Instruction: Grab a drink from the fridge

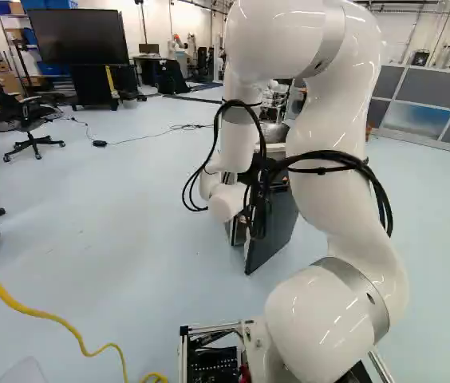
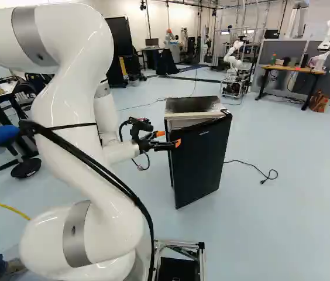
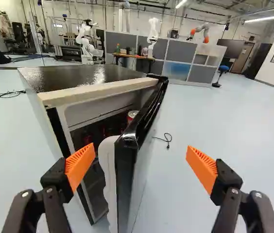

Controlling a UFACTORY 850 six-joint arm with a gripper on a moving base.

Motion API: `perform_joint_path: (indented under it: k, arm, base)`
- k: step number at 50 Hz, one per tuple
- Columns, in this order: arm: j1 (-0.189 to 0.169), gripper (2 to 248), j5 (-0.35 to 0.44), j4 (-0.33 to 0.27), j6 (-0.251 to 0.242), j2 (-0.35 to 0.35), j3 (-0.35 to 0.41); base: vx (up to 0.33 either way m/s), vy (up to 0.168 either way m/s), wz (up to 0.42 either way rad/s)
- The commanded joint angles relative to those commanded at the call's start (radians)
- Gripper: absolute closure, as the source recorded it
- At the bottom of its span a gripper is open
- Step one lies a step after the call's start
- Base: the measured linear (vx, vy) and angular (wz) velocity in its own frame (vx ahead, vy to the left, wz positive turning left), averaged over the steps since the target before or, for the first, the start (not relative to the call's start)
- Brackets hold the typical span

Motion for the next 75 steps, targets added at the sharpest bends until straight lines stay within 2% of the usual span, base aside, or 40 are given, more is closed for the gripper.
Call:
perform_joint_path:
  k: [13,30,55,75]
  arm:
    - [-0.019,3,0.019,0.02,0.0,-0.015,-0.024]
    - [-0.062,3,0.037,0.048,0.0,-0.019,-0.032]
    - [-0.147,3,0.038,0.077,0.0,0.005,0.009]
    - [-0.226,3,0.038,0.155,0.0,0.018,0.031]
  base:
    - [0.0,0.0,0.0]
    - [0.0,0.0,0.0]
    - [0.0,0.0,0.0]
    - [0.0,0.0,0.0]
